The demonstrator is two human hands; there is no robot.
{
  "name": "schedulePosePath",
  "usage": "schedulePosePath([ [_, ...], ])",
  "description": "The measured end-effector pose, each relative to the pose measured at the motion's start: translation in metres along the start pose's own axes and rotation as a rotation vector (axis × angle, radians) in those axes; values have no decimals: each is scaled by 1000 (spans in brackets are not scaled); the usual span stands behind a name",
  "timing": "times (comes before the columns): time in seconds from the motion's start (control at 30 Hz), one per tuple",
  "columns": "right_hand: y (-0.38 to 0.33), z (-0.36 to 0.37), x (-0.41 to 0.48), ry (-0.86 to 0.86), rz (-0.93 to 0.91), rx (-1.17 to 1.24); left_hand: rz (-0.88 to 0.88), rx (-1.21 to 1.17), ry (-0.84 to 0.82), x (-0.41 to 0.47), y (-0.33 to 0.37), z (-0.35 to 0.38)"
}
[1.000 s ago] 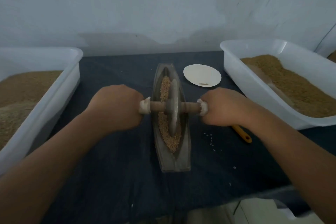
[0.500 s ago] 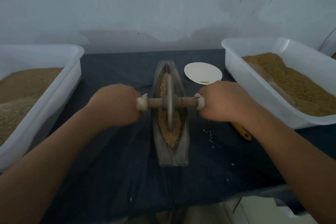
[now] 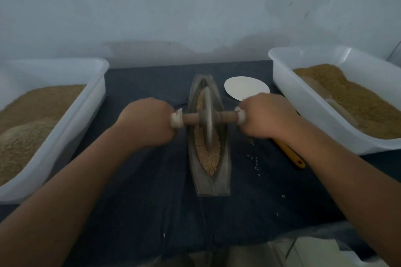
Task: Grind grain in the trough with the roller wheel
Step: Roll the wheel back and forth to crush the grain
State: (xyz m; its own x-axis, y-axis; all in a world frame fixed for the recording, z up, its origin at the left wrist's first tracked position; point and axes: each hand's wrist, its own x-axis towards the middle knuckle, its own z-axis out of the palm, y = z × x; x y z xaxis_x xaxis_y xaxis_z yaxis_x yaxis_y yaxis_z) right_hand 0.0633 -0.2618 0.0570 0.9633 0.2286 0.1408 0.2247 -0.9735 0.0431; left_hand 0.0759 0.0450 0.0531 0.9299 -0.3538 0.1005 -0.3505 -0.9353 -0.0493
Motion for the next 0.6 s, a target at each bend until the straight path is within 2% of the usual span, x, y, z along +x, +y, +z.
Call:
schedulePosePath([
  [0.07, 5, -2, -22, -167, -10, 68, 56, 30, 46, -18, 1, 4],
  [0.1, 6, 1, -26, -167, -14, 75, 58, 37, 56, -18, 1, 6],
  [0.27, -6, 7, 23, 257, 12, -73, -94, -2, -8, 44, -1, -5],
  [0.3, -7, 4, 36, 282, 25, -80, -122, -16, 7, 56, -2, -7],
  [0.4, -7, -3, 54, 210, 56, -107, -148, -57, 22, 61, 0, -8],
  [0.5, -3, -3, 34, 156, 22, -38, -83, -61, -41, 31, 4, -8],
  [0.6, 2, -6, -5, -163, -31, 66, 21, -36, -95, -10, 0, -8],
])
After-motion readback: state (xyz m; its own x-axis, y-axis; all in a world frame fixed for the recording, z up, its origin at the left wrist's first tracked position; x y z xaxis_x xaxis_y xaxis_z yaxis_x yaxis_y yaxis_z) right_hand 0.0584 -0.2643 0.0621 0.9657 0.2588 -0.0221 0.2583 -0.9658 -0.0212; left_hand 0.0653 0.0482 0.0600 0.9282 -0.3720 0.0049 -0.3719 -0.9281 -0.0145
